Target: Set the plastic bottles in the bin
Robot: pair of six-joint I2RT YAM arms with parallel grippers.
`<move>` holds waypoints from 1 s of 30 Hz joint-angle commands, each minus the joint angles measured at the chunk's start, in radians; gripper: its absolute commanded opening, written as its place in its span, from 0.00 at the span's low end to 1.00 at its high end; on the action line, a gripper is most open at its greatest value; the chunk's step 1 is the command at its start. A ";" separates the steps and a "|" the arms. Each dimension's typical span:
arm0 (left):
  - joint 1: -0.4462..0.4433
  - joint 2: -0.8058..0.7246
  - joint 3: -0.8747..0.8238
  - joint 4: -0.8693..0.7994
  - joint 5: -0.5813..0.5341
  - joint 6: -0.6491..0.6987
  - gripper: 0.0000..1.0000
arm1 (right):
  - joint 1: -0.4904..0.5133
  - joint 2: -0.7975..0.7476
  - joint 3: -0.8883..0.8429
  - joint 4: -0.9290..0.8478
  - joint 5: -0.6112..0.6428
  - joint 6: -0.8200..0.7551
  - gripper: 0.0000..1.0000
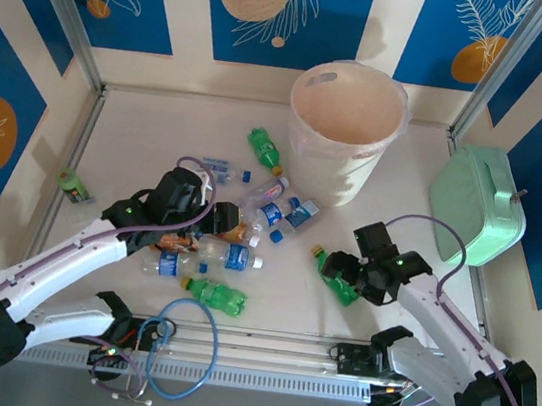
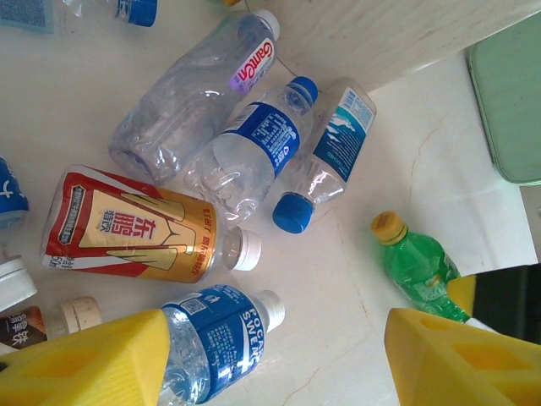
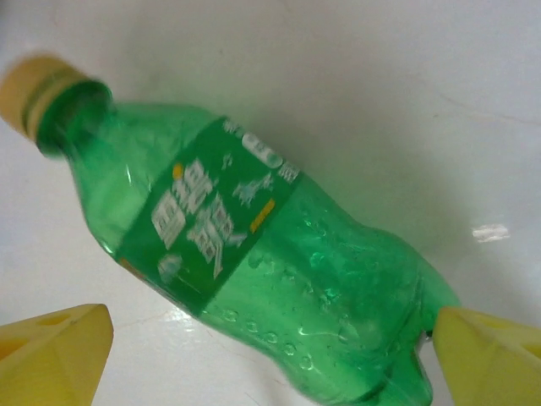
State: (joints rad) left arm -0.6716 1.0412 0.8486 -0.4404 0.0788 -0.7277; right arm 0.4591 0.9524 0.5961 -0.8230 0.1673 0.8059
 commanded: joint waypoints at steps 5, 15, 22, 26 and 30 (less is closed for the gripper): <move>-0.001 0.004 -0.022 0.051 0.022 -0.004 0.69 | 0.079 0.116 0.034 0.045 0.002 -0.006 0.96; -0.002 -0.001 -0.032 0.035 0.036 0.007 0.69 | 0.095 0.300 0.108 0.072 0.076 -0.028 0.86; 0.000 -0.010 -0.050 0.042 0.032 0.000 0.69 | 0.137 0.348 0.144 0.034 0.114 -0.005 0.78; 0.000 -0.006 -0.054 0.051 0.033 -0.006 0.68 | 0.194 0.373 0.162 -0.010 0.159 0.033 0.87; 0.000 0.000 -0.054 0.059 0.040 -0.013 0.68 | 0.202 0.373 0.153 -0.005 0.162 0.041 0.84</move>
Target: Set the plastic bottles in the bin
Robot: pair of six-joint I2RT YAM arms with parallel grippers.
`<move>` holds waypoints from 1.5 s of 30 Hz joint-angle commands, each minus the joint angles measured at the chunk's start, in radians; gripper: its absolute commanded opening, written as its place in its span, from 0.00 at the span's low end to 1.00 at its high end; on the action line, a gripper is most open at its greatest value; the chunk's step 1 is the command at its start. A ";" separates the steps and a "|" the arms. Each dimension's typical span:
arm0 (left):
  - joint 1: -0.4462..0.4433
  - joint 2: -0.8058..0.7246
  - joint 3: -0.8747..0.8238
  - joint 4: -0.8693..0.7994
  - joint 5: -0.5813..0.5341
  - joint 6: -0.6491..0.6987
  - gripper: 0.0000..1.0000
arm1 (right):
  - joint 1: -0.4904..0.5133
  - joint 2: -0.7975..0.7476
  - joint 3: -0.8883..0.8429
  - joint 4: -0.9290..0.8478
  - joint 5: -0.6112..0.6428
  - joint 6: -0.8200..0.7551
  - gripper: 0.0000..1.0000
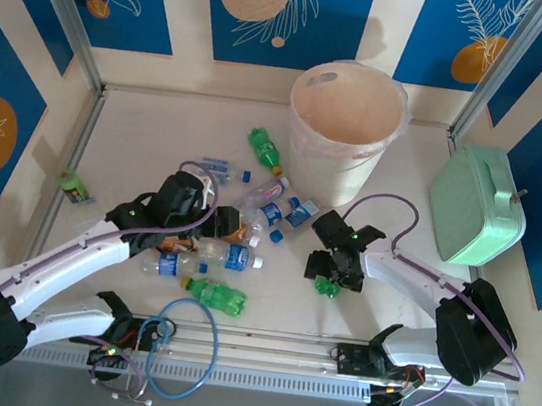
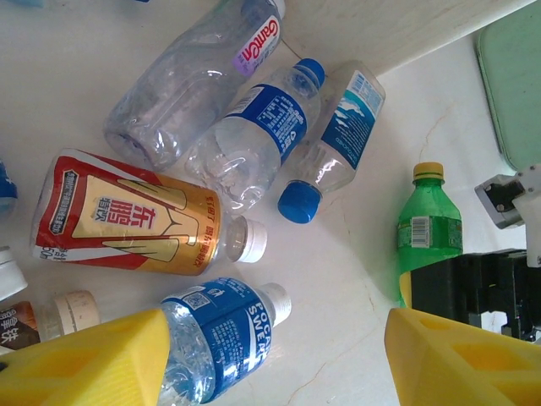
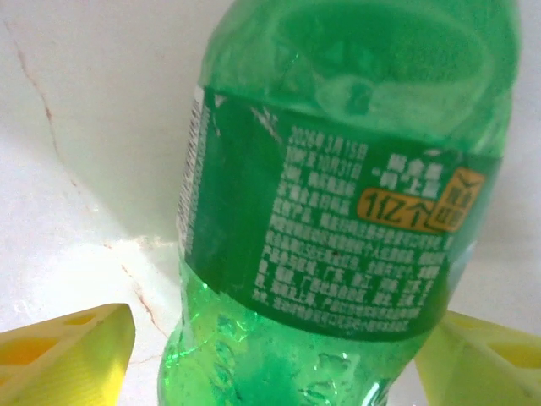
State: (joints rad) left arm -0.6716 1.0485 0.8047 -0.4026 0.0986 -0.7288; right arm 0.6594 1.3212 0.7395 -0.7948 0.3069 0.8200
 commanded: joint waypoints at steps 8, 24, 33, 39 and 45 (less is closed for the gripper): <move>-0.001 -0.008 -0.014 0.014 0.019 -0.021 0.68 | -0.020 0.015 -0.009 0.010 -0.021 -0.006 0.68; 0.000 -0.008 -0.012 0.017 0.021 -0.021 0.68 | -0.029 0.057 -0.010 0.021 -0.037 -0.022 0.66; 0.000 -0.005 0.005 0.016 0.026 -0.015 0.69 | 0.072 -0.038 -0.003 0.007 0.039 -0.031 0.60; 0.001 0.014 0.025 0.064 0.122 -0.003 0.71 | 0.181 -0.225 -0.003 0.075 -0.014 -0.118 0.56; 0.001 0.073 0.035 0.212 0.295 -0.067 0.71 | 0.238 -0.354 0.043 0.167 -0.195 -0.187 0.56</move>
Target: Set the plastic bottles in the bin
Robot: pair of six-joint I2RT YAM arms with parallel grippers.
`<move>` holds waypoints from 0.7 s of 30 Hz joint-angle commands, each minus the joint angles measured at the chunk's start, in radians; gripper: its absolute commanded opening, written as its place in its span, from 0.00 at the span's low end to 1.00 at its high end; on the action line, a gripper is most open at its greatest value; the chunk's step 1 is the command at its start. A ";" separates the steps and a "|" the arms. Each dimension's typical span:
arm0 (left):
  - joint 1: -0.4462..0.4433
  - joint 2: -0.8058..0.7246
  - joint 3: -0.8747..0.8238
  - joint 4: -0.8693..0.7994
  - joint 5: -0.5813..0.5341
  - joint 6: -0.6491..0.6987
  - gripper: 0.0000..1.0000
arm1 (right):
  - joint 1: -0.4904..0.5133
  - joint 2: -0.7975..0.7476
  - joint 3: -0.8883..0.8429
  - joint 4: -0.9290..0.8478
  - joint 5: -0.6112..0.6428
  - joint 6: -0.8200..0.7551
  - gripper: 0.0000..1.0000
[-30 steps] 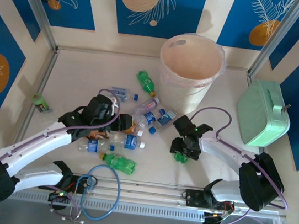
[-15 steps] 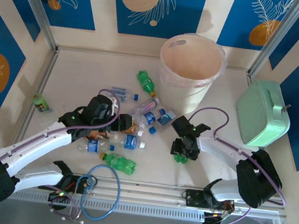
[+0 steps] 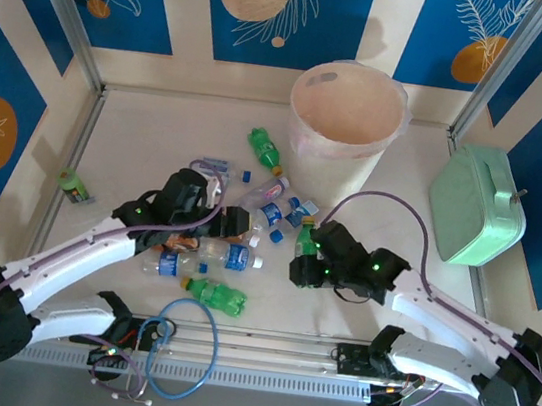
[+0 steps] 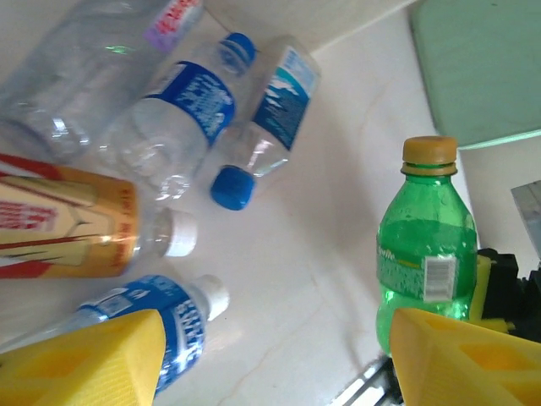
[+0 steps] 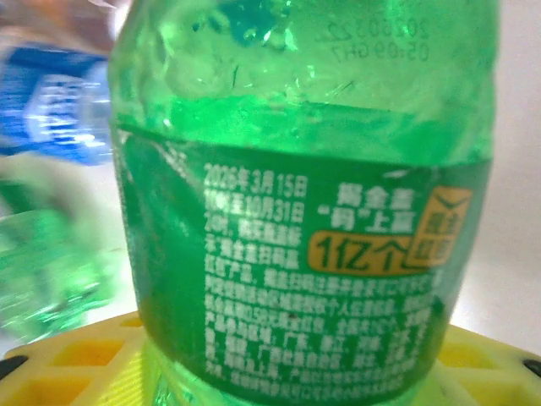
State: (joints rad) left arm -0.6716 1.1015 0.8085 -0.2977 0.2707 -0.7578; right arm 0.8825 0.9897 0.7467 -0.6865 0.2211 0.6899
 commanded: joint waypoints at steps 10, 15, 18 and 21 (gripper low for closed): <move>0.000 0.091 -0.011 0.352 0.257 -0.177 0.72 | 0.123 0.063 0.150 0.107 -0.221 -0.106 0.55; 0.001 0.107 -0.023 0.357 0.254 -0.193 0.70 | 0.141 0.090 0.178 0.110 -0.221 -0.115 0.54; 0.001 0.116 -0.022 0.353 0.255 -0.192 0.63 | 0.144 0.092 0.181 0.116 -0.229 -0.116 0.54; 0.000 0.117 -0.018 0.356 0.259 -0.192 0.56 | 0.142 0.093 0.183 0.111 -0.217 -0.115 0.54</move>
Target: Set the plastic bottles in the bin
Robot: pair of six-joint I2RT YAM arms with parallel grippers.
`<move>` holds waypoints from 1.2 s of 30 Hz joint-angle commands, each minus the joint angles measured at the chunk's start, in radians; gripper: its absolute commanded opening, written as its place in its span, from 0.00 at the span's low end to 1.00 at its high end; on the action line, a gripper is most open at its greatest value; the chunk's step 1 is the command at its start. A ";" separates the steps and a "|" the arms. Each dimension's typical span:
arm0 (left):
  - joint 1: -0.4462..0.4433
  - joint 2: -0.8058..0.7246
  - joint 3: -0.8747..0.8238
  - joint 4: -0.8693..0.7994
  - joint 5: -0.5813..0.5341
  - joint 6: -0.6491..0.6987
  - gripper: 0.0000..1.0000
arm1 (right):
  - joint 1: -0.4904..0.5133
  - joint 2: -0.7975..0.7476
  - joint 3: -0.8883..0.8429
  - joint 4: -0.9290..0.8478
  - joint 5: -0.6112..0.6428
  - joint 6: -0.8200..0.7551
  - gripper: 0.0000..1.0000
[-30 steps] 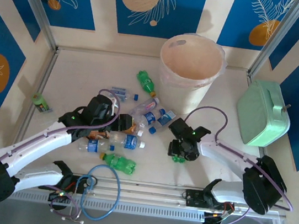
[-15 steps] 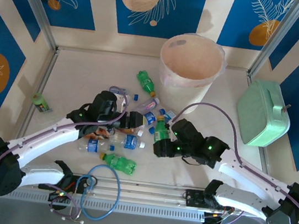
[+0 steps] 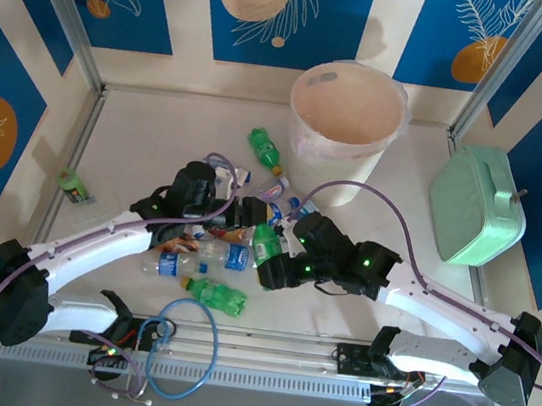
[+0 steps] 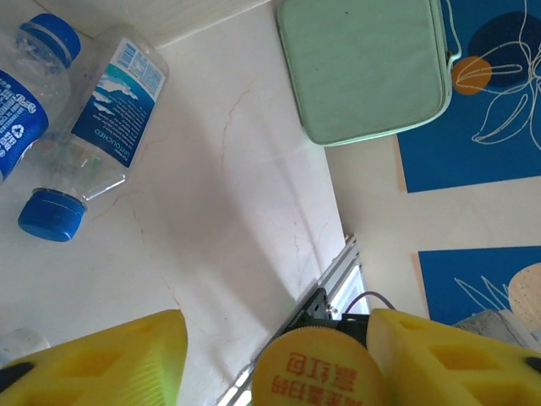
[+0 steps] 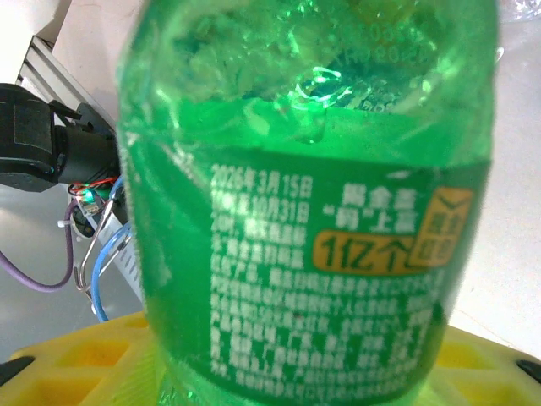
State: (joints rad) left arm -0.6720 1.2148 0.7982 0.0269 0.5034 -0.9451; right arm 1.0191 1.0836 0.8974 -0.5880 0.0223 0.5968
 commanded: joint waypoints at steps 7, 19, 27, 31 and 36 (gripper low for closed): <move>0.002 0.002 0.002 0.030 0.025 -0.011 0.39 | 0.004 -0.004 0.034 0.010 -0.002 -0.019 0.54; 0.017 0.017 0.063 0.055 -0.004 -0.034 0.19 | 0.011 -0.105 0.043 -0.067 0.166 0.014 0.83; 0.080 0.127 0.365 0.104 -0.136 -0.046 0.10 | -0.059 -0.415 -0.039 -0.168 0.372 0.125 0.92; 0.088 0.286 0.601 0.191 -0.162 -0.089 0.07 | -0.067 -0.436 -0.067 -0.207 0.364 0.168 0.91; 0.088 0.489 0.816 0.330 -0.259 -0.150 0.05 | -0.046 -0.478 -0.143 -0.155 0.338 0.237 0.90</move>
State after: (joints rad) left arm -0.5907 1.6226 1.5448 0.2379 0.3210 -1.0431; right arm 0.9604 0.6353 0.7868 -0.7498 0.3634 0.7719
